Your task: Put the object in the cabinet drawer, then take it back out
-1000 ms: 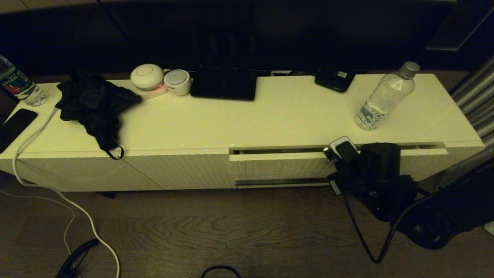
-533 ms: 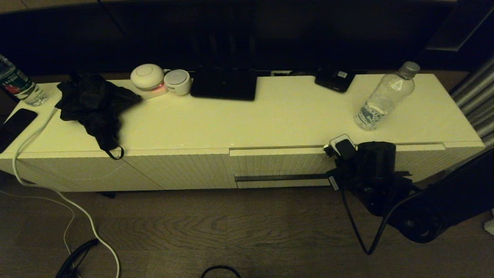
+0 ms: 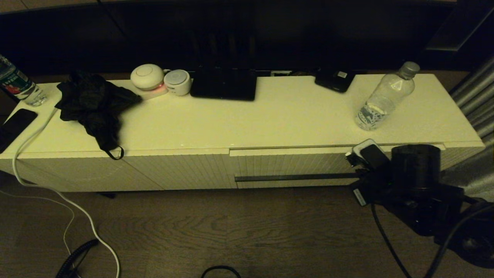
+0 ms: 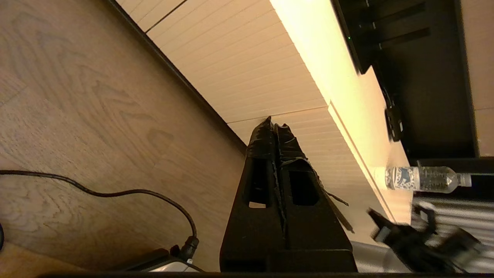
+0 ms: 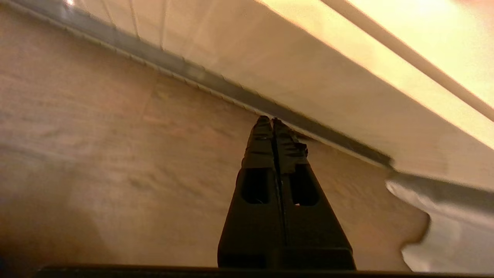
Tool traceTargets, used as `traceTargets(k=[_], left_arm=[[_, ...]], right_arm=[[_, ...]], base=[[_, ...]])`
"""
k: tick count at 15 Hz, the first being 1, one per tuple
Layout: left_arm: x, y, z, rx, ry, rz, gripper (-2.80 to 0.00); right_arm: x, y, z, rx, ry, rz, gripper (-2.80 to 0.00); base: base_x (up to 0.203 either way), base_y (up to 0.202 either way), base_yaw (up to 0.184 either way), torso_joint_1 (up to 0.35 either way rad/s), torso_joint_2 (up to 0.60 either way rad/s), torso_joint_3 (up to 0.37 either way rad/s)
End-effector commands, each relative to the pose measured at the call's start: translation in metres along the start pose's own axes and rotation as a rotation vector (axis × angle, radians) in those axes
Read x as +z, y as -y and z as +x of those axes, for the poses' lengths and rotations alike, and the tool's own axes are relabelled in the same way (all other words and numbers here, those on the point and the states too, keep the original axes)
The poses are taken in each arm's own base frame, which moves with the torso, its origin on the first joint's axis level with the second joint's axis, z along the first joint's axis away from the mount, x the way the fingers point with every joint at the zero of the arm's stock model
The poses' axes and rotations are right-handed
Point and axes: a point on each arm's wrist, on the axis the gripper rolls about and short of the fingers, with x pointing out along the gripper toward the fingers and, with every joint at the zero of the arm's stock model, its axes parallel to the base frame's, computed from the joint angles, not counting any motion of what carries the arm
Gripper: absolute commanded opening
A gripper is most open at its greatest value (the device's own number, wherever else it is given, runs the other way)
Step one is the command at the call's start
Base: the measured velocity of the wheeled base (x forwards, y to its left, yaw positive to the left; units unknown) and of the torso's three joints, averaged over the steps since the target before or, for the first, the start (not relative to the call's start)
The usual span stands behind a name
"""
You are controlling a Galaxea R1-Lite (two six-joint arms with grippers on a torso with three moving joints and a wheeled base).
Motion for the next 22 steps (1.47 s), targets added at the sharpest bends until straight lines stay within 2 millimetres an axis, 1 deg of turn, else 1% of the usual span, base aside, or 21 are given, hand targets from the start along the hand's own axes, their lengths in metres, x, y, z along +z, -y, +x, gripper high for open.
traceTargets(k=[1,3,4,5,7,9,11,14,17,18,19,20,22], left_arm=[[0.0,0.0,0.0,-0.002,0.002,-0.006,-2.8],[0.0,0.0,0.0,-0.002,0.002,-0.006,-2.8],[0.0,0.0,0.0,-0.002,0.002,-0.006,-2.8],[0.0,0.0,0.0,-0.002,0.002,-0.006,-2.8],[0.0,0.0,0.0,-0.002,0.002,-0.006,-2.8],[0.0,0.0,0.0,-0.002,0.002,-0.006,-2.8],[0.0,0.0,0.0,-0.002,0.002,-0.006,-2.8],[0.0,0.0,0.0,-0.002,0.002,-0.006,-2.8],[0.0,0.0,0.0,-0.002,0.002,-0.006,-2.8],[0.0,0.0,0.0,-0.002,0.002,-0.006,-2.8],[0.0,0.0,0.0,-0.002,0.002,-0.006,-2.8],[0.0,0.0,0.0,-0.002,0.002,-0.006,-2.8],[0.0,0.0,0.0,-0.002,0.002,-0.006,-2.8]], right_arm=[[0.012,0.036,-0.056,-0.054,0.11,0.058,-2.8],[0.009,0.062,-0.098,-0.101,0.149,0.088,-2.8],[0.003,0.075,-0.118,-0.131,0.156,0.102,-2.8],[-0.005,0.087,-0.138,-0.163,0.151,0.113,-2.8],[-0.028,0.104,-0.178,-0.242,0.122,0.142,-2.8],[-0.055,0.108,-0.212,-0.321,0.085,0.195,-2.8],[-0.078,0.105,-0.237,-0.384,0.065,0.285,-2.8],[-0.11,0.092,-0.261,-0.423,0.028,0.37,-2.8],[-0.143,0.074,-0.275,-0.355,0.014,0.406,-2.8],[-0.156,0.066,-0.276,-0.308,0.014,0.409,-2.8],[-0.17,0.058,-0.272,-0.249,0.001,0.413,-2.8],[-0.177,0.053,-0.272,-0.214,0.02,0.413,-2.8],[-0.181,0.048,-0.275,-0.084,0.103,0.413,-2.8]], base=[[0.0,0.0,0.0,0.0,0.0,0.0],[0.0,0.0,0.0,0.0,0.0,0.0],[0.0,0.0,0.0,0.0,0.0,0.0],[0.0,0.0,0.0,0.0,0.0,0.0],[0.0,0.0,0.0,0.0,0.0,0.0],[0.0,0.0,0.0,0.0,0.0,0.0],[0.0,0.0,0.0,0.0,0.0,0.0],[0.0,0.0,0.0,0.0,0.0,0.0],[0.0,0.0,0.0,0.0,0.0,0.0],[0.0,0.0,0.0,0.0,0.0,0.0],[0.0,0.0,0.0,0.0,0.0,0.0],[0.0,0.0,0.0,0.0,0.0,0.0],[0.0,0.0,0.0,0.0,0.0,0.0]])
